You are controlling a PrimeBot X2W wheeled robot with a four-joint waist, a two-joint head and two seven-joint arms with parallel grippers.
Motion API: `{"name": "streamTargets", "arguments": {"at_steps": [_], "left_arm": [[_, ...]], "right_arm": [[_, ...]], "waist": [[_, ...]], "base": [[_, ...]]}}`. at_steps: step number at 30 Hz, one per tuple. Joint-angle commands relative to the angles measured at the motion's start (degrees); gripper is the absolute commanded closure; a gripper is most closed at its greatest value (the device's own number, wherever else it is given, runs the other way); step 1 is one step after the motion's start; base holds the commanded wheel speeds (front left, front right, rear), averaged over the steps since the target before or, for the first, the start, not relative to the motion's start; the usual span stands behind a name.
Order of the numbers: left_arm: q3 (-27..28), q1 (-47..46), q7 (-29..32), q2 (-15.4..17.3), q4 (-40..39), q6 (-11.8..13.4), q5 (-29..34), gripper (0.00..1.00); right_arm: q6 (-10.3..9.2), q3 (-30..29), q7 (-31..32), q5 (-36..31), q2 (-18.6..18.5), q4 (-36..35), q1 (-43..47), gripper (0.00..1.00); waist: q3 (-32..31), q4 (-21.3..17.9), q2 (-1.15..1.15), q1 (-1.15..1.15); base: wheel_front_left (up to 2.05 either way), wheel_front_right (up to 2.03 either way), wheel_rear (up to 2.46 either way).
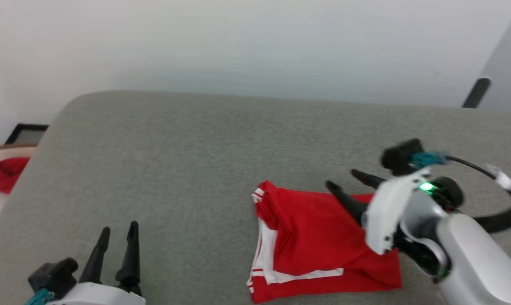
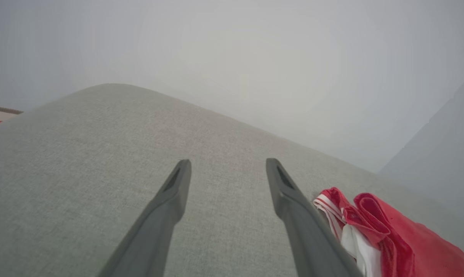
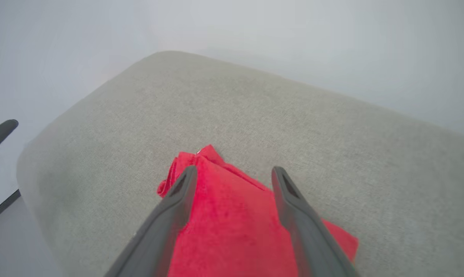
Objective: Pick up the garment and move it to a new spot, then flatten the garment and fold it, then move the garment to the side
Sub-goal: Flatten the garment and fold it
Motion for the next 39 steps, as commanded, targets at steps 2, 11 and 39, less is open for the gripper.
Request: {"name": "streamTargets", "arguments": {"at_steps": [2,11,39], "left_arm": [[0.6,0.9,0.0,0.4,-0.6,-0.2,0.8,0.00],[1.9,2.8,0.0,0.6,-2.3,-0.2,1.8,0.00],[4.9,4.8,0.0,1.0,-3.7,-0.2,5.1,0.00]], "right_arm": [[-0.04,0.1,-3.6,1.0,-2.6,-1.8,2.4,0.00],[-0.04,-2.1,-19.0,-1.6,-10.7,-3.5,8.9,0.00],[-0.04,-12.7,-37.7,-7.5,-11.8,-4.0,23.5,0.00]], "waist": [[-1.5,-3.1,0.00,0.00],[-2.6,-6.7,0.00,0.00],[-4.2,-7.1,0.00,0.00]], "base": [[0.00,0.00,0.00],[0.00,0.00,0.00],[0.00,0.00,0.00]]}}
